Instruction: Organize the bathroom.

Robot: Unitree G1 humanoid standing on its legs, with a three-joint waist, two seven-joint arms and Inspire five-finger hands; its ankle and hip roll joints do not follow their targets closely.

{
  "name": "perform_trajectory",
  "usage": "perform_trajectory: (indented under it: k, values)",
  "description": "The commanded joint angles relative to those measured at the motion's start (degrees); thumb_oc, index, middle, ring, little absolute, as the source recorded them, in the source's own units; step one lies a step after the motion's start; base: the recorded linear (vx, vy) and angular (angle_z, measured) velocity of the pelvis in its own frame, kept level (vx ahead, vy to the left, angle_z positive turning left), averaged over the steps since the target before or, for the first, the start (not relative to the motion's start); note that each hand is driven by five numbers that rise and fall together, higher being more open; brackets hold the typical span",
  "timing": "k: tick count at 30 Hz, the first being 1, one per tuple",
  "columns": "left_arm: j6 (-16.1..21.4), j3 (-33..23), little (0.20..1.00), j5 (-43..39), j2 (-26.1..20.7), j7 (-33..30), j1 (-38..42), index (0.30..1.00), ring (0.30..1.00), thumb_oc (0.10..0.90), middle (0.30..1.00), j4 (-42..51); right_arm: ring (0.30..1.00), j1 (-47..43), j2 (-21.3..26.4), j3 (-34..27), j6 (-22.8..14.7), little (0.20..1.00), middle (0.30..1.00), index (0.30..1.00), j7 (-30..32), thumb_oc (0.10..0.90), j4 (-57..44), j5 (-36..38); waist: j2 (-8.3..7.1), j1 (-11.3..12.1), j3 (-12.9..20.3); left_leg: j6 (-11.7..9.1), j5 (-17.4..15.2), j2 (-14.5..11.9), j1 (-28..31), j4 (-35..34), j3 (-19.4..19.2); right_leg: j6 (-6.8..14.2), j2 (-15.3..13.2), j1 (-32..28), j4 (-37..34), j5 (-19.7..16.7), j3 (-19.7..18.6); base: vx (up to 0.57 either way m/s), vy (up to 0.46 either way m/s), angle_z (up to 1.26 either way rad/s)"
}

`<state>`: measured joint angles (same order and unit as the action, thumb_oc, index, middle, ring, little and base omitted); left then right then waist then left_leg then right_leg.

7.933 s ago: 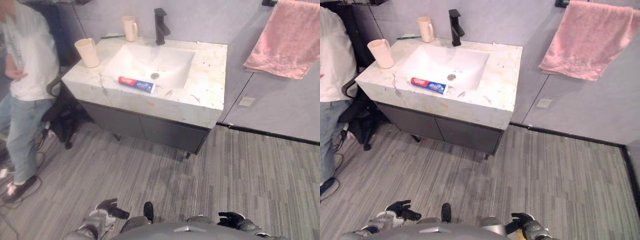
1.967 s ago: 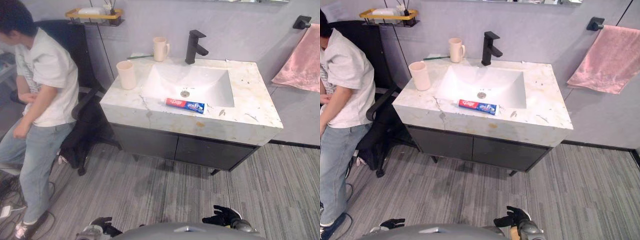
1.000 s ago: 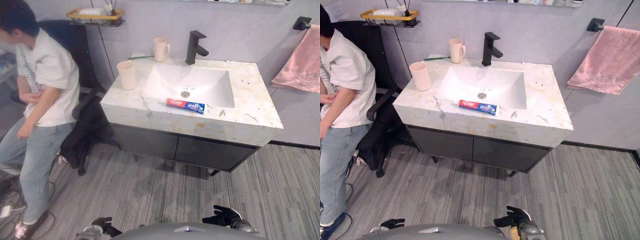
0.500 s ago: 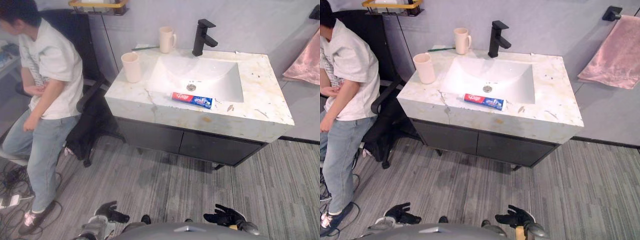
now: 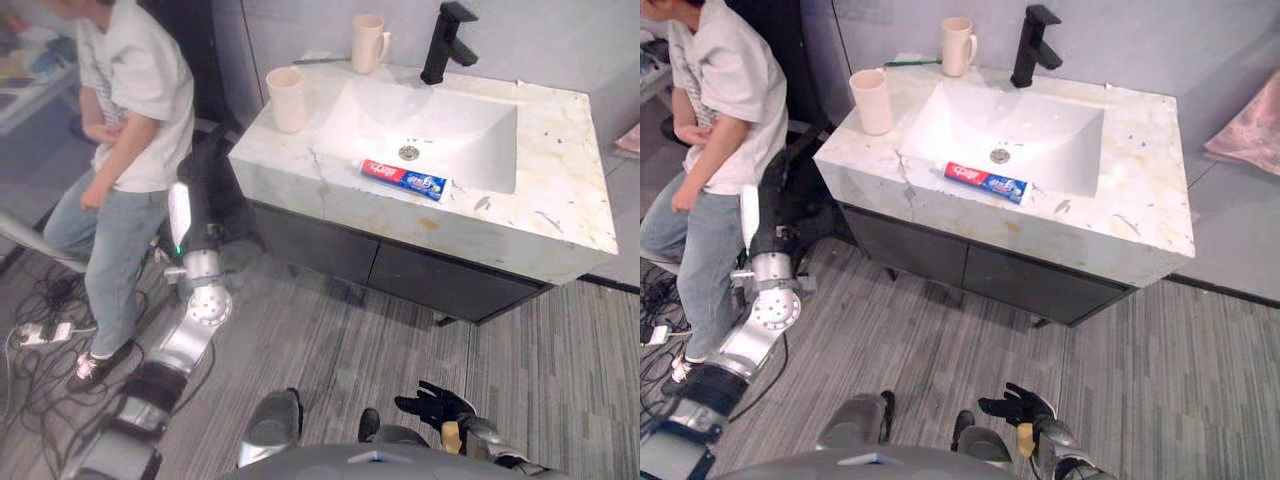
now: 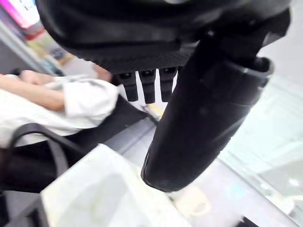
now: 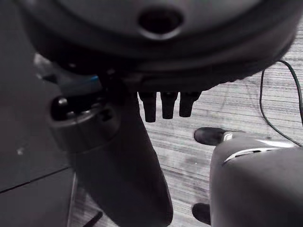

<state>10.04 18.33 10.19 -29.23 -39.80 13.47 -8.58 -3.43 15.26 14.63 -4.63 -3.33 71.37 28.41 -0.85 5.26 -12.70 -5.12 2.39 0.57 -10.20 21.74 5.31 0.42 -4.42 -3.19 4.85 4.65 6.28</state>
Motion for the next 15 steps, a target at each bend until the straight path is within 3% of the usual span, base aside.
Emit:
perform_trajectory:
  k: [1,4,8,14,15]
  values:
    - [-0.26,1.34,0.900,6.90,-1.08,0.44,5.59,0.900,0.900,0.800,0.900,8.46,0.900,0.68,1.67,1.92,-1.98,0.900,0.900,0.900,-0.03,0.800,0.30,-0.70,2.40,-1.58,1.67,3.61,3.06,4.20,-1.77,-11.97,-1.93,1.03,5.55,-3.59,-5.80,-2.79,0.27,0.24,0.029,-0.22]
    - [-2.80,4.48,0.900,9.27,-1.38,1.92,7.18,0.900,0.900,0.800,0.900,10.20,0.900,1.87,1.21,2.69,-1.29,0.900,0.900,0.900,0.66,0.800,-0.35,-0.52,3.87,-1.47,2.14,2.42,8.69,5.22,-3.10,-18.53,-4.97,0.35,7.97,-5.50,-6.29,-1.36,-0.27,0.30,0.003,-0.02]
    - [-4.20,4.96,0.900,7.48,-2.73,3.84,7.92,0.900,0.900,0.800,0.900,11.73,0.900,2.05,0.00,2.92,-0.76,0.900,0.900,0.900,1.55,0.800,0.29,-0.45,3.20,-0.65,3.68,4.45,3.98,6.71,-1.75,-20.19,-3.69,1.83,6.71,-5.93,-5.96,-1.11,-1.14,0.22,0.038,-0.54]
    - [-5.04,4.85,0.900,5.96,-4.32,4.92,8.22,0.900,0.900,0.800,0.900,10.43,0.900,2.96,-0.93,3.05,-1.01,0.900,0.900,0.900,0.83,0.800,0.28,-3.57,2.40,-0.01,5.63,6.31,2.53,6.41,1.21,-22.81,-2.90,3.38,5.24,-6.32,-3.33,1.21,-0.38,0.15,0.030,-0.43]
    - [-3.81,5.32,0.900,5.65,-5.14,5.12,8.75,0.900,0.900,0.800,0.900,9.32,0.900,2.66,-1.53,2.73,-1.70,0.900,0.900,0.900,1.09,0.800,0.30,-3.08,2.16,0.01,6.13,7.89,2.30,6.09,3.48,-24.35,-2.55,5.18,3.54,-3.75,4.41,0.53,1.46,0.16,0.068,-0.16]
